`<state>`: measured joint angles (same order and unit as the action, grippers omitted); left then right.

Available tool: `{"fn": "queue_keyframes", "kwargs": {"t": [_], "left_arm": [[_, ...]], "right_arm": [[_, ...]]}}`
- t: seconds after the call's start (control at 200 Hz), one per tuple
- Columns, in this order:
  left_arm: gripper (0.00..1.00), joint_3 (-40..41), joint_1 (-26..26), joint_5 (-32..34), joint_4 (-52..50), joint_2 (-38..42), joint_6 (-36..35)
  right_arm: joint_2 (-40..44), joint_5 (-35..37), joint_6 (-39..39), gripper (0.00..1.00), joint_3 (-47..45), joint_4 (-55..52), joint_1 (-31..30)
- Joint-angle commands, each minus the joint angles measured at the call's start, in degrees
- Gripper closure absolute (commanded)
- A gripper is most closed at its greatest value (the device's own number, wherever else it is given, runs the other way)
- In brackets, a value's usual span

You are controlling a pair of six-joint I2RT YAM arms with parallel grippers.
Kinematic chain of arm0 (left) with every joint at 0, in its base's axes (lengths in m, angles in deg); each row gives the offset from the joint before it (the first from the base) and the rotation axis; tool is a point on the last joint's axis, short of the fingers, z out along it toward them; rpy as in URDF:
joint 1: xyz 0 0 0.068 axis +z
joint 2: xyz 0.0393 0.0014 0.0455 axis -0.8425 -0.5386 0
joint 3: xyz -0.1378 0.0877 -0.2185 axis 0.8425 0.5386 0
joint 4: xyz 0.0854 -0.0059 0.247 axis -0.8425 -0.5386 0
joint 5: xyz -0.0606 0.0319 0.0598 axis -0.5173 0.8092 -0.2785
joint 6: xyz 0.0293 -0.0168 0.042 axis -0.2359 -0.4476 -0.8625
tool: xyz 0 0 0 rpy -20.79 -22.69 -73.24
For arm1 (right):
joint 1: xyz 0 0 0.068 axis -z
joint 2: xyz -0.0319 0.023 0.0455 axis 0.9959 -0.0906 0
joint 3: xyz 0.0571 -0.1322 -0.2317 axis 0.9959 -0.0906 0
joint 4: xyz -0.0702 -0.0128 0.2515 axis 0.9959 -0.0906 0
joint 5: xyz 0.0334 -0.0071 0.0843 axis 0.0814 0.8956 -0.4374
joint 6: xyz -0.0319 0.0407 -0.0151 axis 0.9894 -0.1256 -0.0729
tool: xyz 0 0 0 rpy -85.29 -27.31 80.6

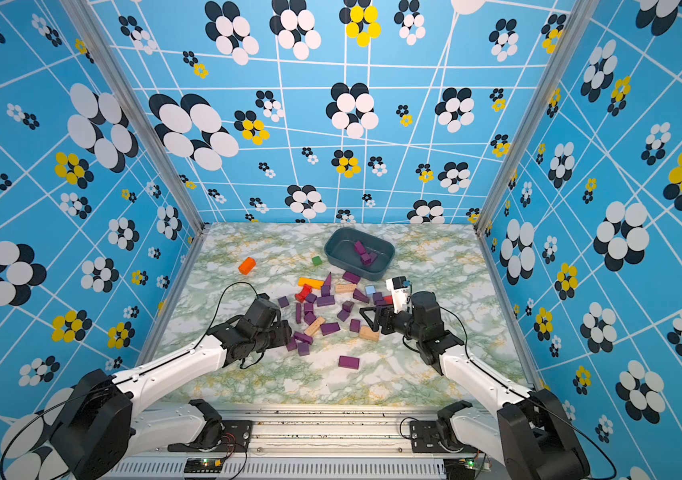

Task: Pick purple bricks into the storage bin
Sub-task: Pick up the building block from the center of the board.

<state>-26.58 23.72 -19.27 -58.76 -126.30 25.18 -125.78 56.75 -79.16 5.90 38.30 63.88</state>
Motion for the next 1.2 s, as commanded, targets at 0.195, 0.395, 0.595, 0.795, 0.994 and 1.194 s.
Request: {"fn": "queue_keyframes", "kwargs": {"t": [0.195, 0.395, 0.595, 0.795, 0.994, 1.194], "left_arm": [[0.28, 0.90, 1.41, 1.20, 2.40, -2.29, 2.76], [0.29, 0.77, 1.73, 0.23, 4.15, -4.94, 3.45], [0.35, 0.22, 1.80, 0.62, 4.68, -6.77, 3.72], [0.38, -0.78, 1.88, 1.24, 4.83, -9.47, 2.86], [0.45, -1.60, 1.88, 2.77, 4.46, -11.37, 1.66], [0.62, -2.48, 2.15, 3.28, 4.85, -12.85, -0.50]], "right_arm": [[1.39, -3.66, -3.44, 0.19, -3.58, 13.14, -0.08], [-1.13, -4.44, -5.58, 0.06, -4.12, 17.06, -0.08], [-1.41, -3.70, -5.97, 0.01, -4.25, 17.07, -0.08], [-1.76, -2.43, -6.14, 0.01, -4.47, 16.80, -0.08], [-2.44, -2.16, -6.43, 0.01, -4.36, 16.64, -0.08], [-3.51, -2.16, -6.59, 0.01, -4.14, 16.69, -0.07]]}}
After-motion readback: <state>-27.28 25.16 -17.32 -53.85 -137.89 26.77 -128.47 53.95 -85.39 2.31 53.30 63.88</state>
